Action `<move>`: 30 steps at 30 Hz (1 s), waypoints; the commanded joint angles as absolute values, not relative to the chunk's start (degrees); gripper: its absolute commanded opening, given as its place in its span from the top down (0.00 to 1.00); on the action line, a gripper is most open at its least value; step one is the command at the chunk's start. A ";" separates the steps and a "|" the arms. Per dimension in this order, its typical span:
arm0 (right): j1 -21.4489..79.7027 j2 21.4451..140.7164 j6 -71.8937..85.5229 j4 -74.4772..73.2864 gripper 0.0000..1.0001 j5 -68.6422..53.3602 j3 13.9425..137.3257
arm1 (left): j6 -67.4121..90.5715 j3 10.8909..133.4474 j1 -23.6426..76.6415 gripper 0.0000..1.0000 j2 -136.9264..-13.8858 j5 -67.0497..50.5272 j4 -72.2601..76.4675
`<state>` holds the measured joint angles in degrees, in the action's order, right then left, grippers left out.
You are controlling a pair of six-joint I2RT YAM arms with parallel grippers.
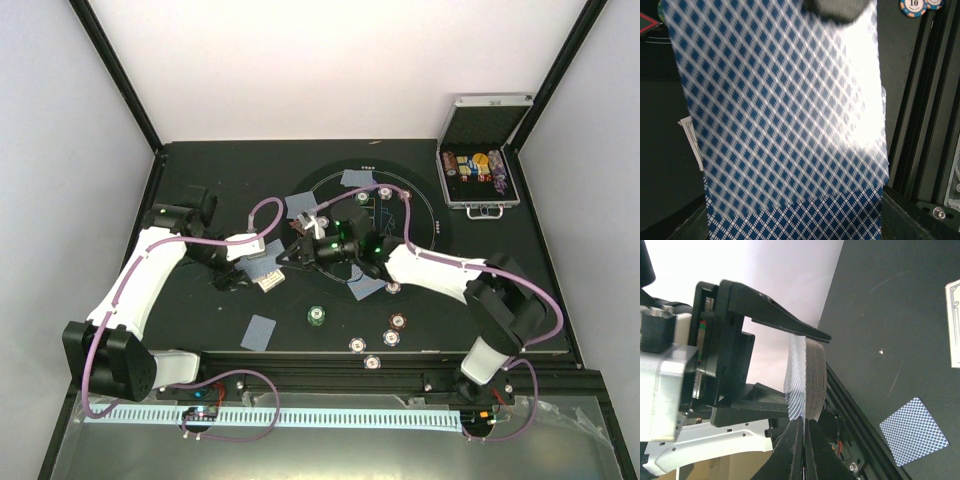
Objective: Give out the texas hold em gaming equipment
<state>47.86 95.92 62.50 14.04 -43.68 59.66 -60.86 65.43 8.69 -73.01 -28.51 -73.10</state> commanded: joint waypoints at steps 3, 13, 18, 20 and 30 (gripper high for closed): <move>43.18 89.43 55.80 6.96 0.99 -44.86 60.39 | -61.70 66.88 8.49 0.98 -72.77 -28.91 -74.00; 34.10 91.10 18.93 -31.30 0.99 -26.13 73.33 | -61.66 66.75 8.44 0.98 -72.86 -28.74 -74.26; 34.46 93.99 2.37 -30.80 0.99 0.79 76.07 | -61.36 66.53 8.44 0.98 -72.95 -28.69 -74.10; 35.38 94.62 -5.84 -25.42 0.99 9.45 74.43 | -61.24 66.51 8.44 0.98 -72.91 -28.60 -74.10; 38.96 102.84 -43.16 12.96 0.99 25.79 60.30 | -60.73 66.70 8.44 0.98 -72.70 -27.75 -74.41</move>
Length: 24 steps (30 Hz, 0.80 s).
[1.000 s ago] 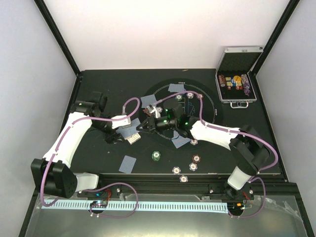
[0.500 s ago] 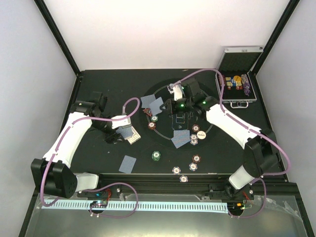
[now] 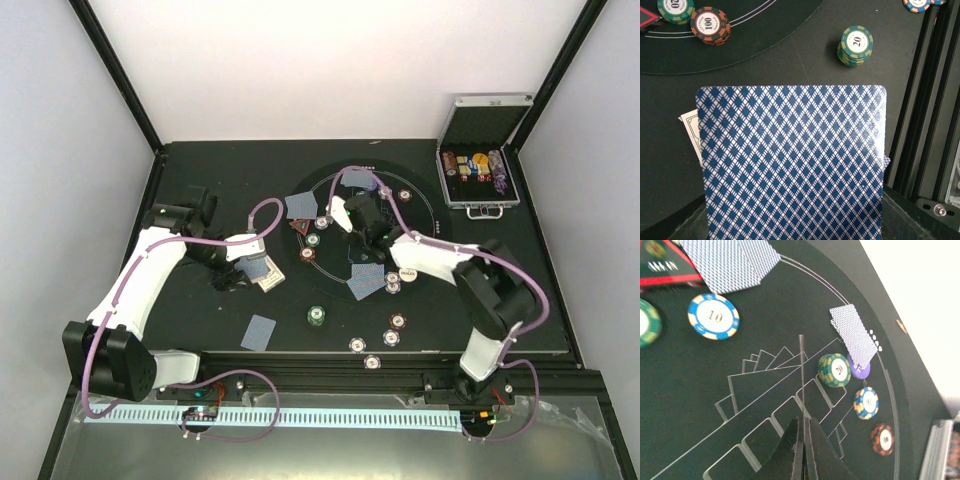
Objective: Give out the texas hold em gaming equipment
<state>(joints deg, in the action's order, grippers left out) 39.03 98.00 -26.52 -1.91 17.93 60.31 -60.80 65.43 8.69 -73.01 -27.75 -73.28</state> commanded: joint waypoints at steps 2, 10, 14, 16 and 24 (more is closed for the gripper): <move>39.02 105.46 -46.39 14.94 0.99 24.34 60.47 | -60.67 66.54 8.45 0.98 -72.81 -27.62 -74.27; 39.36 113.21 -48.39 11.82 0.99 23.45 63.75 | -60.51 67.03 8.46 0.98 -72.29 -26.27 -74.35; 40.27 112.70 -46.47 7.41 0.99 22.10 62.41 | -60.82 66.62 8.44 0.98 -71.93 -25.53 -73.70; 40.29 112.25 -44.47 3.72 0.91 21.24 62.71 | -60.82 66.90 8.44 0.98 -72.06 -25.66 -73.65; 41.13 107.52 -41.17 -3.28 0.65 17.05 60.15 | -60.73 66.83 8.46 0.98 -71.69 -26.01 -73.74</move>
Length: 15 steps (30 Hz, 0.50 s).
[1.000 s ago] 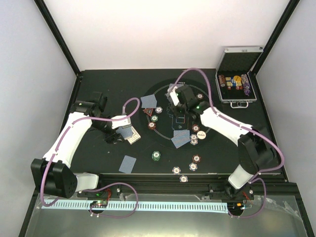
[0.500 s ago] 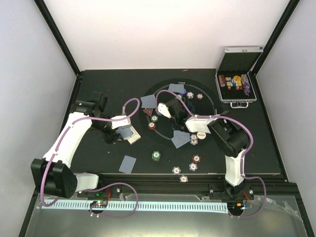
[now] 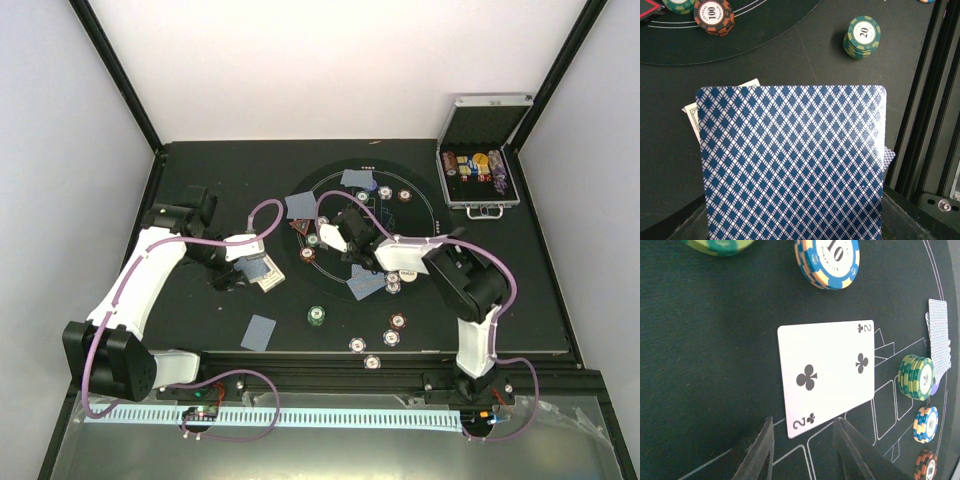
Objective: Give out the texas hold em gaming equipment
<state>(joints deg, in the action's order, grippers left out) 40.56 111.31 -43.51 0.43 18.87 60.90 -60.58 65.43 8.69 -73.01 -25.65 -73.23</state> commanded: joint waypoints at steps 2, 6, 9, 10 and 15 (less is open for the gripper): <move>41.22 106.37 -40.49 -4.14 0.61 17.78 60.01 | -60.73 66.63 8.45 0.98 -71.47 -26.14 -73.70; 41.09 102.08 -37.50 -2.82 0.52 20.94 59.93 | -60.67 66.62 8.44 0.99 -71.29 -26.23 -73.82; 40.48 97.54 -32.63 -1.32 0.47 24.98 61.16 | -60.64 66.71 8.44 0.98 -71.11 -26.50 -73.82; 40.34 95.63 -30.59 0.25 0.42 26.93 61.26 | -60.66 66.71 8.44 0.98 -71.10 -26.54 -73.90; 37.75 83.88 -13.95 9.27 0.00 36.75 59.62 | -60.64 66.80 8.44 0.98 -70.98 -26.62 -74.09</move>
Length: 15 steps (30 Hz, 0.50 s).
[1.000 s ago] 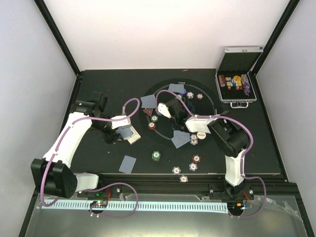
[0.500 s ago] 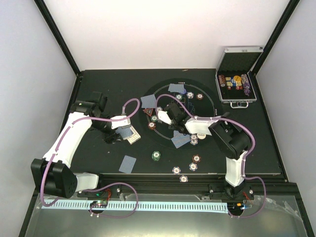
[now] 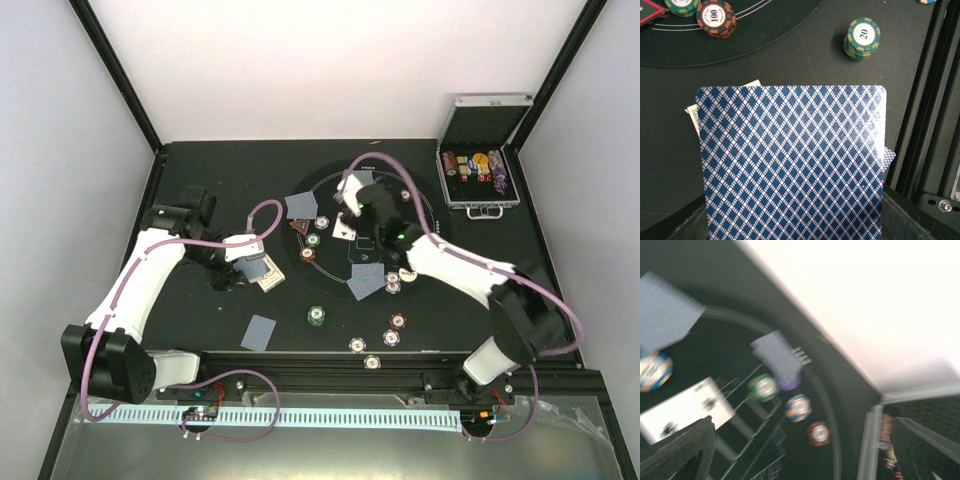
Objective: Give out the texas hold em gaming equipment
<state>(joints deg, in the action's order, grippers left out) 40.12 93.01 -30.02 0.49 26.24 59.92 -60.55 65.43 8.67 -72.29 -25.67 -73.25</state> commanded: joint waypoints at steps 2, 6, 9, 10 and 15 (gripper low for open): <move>34.93 80.85 -2.91 4.31 0.00 36.03 62.07 | -60.73 66.63 8.45 0.99 -70.80 -26.59 -73.97; 25.55 77.69 14.73 -6.55 0.00 10.36 65.75 | -60.65 66.70 8.44 0.99 -70.74 -26.93 -73.98; 22.85 77.54 21.43 -6.43 0.00 -7.24 64.51 | -60.56 66.88 8.44 0.98 -70.90 -27.05 -73.97; 22.90 77.71 24.08 -6.01 0.00 -10.51 63.45 | -60.56 66.88 8.46 0.99 -70.97 -27.07 -74.00; 24.56 77.90 35.84 -2.15 0.00 -20.58 57.23 | -60.64 67.06 8.44 0.98 -70.93 -27.14 -73.99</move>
